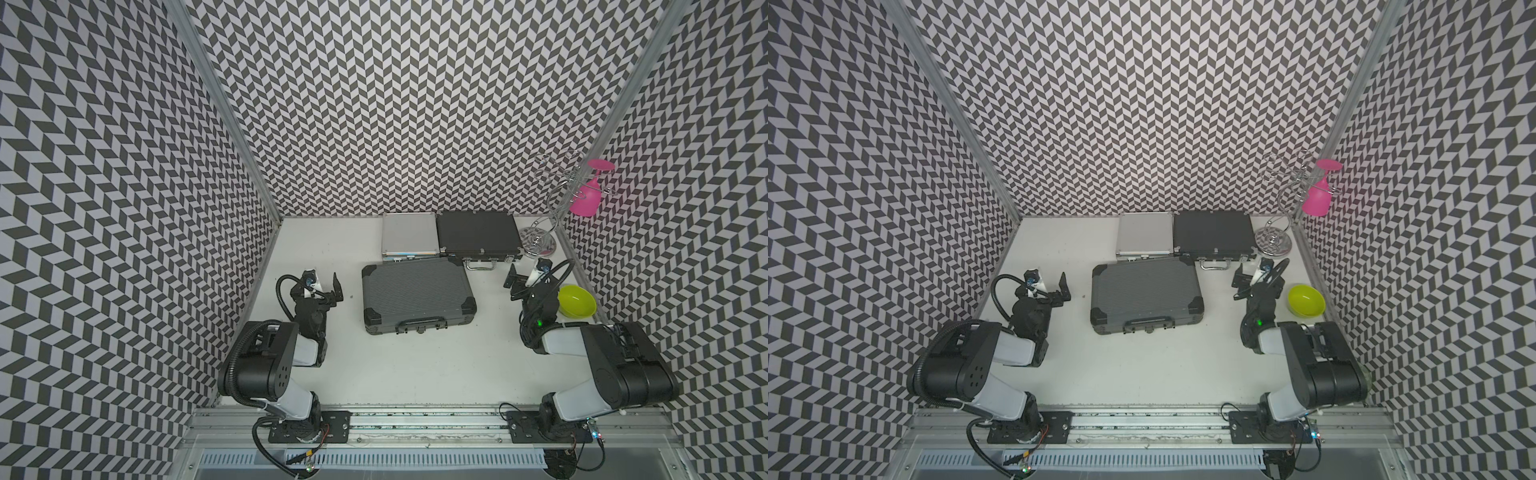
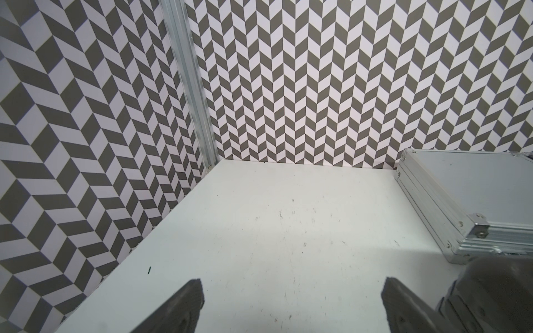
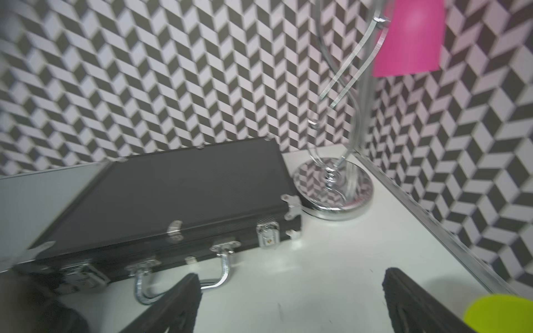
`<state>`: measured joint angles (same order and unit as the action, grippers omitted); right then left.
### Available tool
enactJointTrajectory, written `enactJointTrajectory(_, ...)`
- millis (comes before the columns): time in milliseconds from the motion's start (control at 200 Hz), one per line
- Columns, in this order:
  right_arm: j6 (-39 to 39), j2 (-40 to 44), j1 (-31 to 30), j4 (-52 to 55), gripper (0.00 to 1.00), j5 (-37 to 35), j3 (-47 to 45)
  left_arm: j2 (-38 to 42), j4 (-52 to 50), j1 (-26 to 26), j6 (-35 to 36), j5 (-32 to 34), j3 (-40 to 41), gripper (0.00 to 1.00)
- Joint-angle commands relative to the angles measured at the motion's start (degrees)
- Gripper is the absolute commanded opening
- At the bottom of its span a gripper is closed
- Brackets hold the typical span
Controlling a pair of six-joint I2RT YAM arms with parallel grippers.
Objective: Close the poker set cases
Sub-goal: Reset both arms
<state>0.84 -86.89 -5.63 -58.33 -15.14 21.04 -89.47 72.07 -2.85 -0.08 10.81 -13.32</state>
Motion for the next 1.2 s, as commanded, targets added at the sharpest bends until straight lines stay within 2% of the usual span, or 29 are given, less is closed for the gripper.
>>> enactJointTrajectory(0, -1.86, 1.16, -0.35, -7.56, 0.99, 2.95, -4.03, 0.45, 1.14, 0.30, -0.83, -0.11, -0.56, 0.99)
enactJointTrajectory(60, 0.33, -1.05, -0.11, -15.31, 0.99, -3.21, -5.90, 0.51, 1.15, 0.26, -0.89, -0.13, -0.52, 0.99)
enactJointTrajectory(200, 0.90, 0.46, 0.17, -5.93, 0.99, -2.12, -2.92, 0.45, 1.19, 0.30, -0.81, -0.10, -0.56, 0.99)
enactJointTrajectory(310, 0.96, -0.03, 0.18, -9.22, 0.99, -2.37, -4.03, 0.43, 1.22, 0.30, -0.84, -0.15, -0.56, 0.99)
enactJointTrajectory(846, 0.85, -0.23, 0.27, -9.14, 0.99, -1.77, -4.33, 0.47, 1.19, 0.31, -0.88, -0.17, -0.54, 0.99)
enactJointTrajectory(1036, 0.47, -2.36, 0.27, -17.38, 0.99, -1.65, -7.22, 0.49, 1.27, 0.35, -0.85, -0.17, -0.52, 0.99)
enactJointTrajectory(1196, 0.30, -2.46, 0.27, -18.16, 0.99, -1.60, -7.60, 0.44, 1.21, 0.26, -0.89, -0.17, -0.56, 0.99)
